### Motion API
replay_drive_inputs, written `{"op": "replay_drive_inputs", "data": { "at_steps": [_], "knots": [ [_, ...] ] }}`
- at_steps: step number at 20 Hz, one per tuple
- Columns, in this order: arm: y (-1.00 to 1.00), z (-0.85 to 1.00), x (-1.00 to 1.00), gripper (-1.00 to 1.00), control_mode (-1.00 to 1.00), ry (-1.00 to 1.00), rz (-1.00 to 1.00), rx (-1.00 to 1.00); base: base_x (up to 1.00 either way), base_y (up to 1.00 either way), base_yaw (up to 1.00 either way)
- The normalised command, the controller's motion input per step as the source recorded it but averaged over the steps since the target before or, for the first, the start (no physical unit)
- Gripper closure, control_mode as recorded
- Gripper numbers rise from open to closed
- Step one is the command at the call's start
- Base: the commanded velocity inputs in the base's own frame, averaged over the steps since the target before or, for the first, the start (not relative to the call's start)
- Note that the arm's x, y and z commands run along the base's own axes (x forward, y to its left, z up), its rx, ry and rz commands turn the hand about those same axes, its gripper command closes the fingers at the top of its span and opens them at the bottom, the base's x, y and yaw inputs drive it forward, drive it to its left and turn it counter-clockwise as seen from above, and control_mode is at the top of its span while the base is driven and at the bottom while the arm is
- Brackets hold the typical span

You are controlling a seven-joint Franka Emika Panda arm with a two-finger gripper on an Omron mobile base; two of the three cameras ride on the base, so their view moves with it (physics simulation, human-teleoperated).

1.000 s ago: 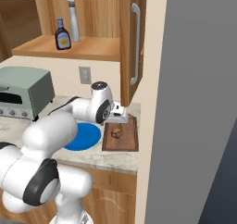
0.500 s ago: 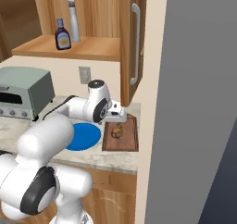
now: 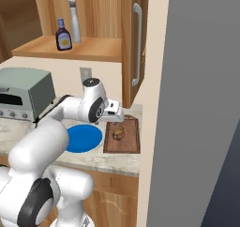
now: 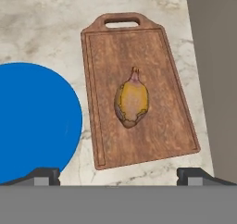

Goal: Pick the chicken drumstick from the plate and place it on the cutting board. Then pick the condiment bottle from the cabinet and place it next to the cutting board.

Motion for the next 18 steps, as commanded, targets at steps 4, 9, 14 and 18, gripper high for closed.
{"op": "replay_drive_inputs", "data": {
  "at_steps": [4,9,14,18],
  "knots": [
    [0.13,0.13,-0.12,-1.00,-1.00,-0.02,0.00,-0.01,0.00,0.00,0.00],
    [0.15,0.12,-0.16,-1.00,-1.00,-0.03,0.00,-0.01,0.00,0.00,0.00],
    [0.18,0.14,-0.17,-1.00,-1.00,-0.04,0.00,0.00,0.00,0.00,0.00],
    [0.20,0.12,-0.16,-1.00,-1.00,-0.04,0.00,0.00,0.00,0.00,0.00]
  ]
}}
